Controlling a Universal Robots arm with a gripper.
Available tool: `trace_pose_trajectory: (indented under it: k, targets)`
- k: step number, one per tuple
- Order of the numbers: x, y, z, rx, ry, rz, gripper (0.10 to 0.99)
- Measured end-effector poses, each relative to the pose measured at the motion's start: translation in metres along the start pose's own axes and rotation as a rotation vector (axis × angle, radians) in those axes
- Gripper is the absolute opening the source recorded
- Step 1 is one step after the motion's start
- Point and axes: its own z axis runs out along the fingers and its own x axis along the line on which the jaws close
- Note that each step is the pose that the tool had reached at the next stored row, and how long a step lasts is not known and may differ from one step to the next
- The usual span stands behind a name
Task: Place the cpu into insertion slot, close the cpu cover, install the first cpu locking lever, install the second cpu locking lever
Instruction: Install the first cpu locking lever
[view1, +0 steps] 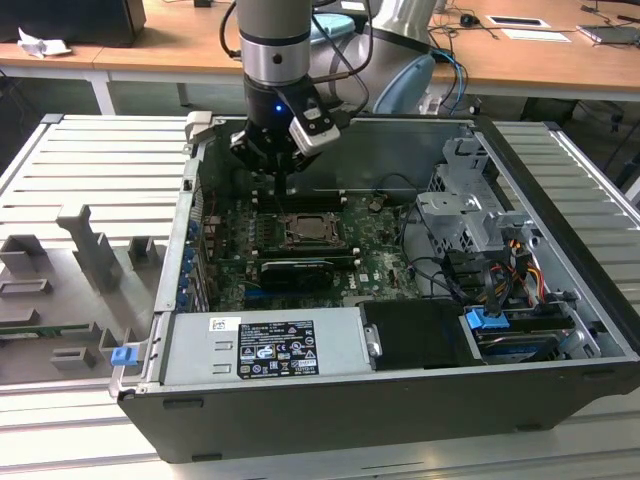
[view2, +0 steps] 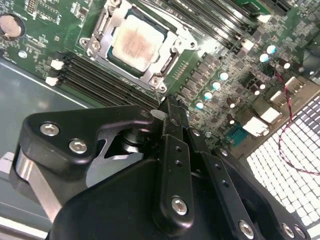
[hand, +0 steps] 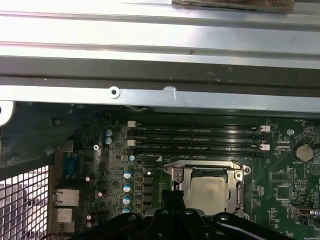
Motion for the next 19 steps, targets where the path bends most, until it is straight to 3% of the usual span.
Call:
trace_pose_trajectory:
  k: [15,19]
  targets:
    - [0.0178,0.0002,-0.0004,0.000,0.0000,0.000,0.106]
    - [0.0263,0.0007,0.0001,0.000,-0.0002,0.000,0.106]
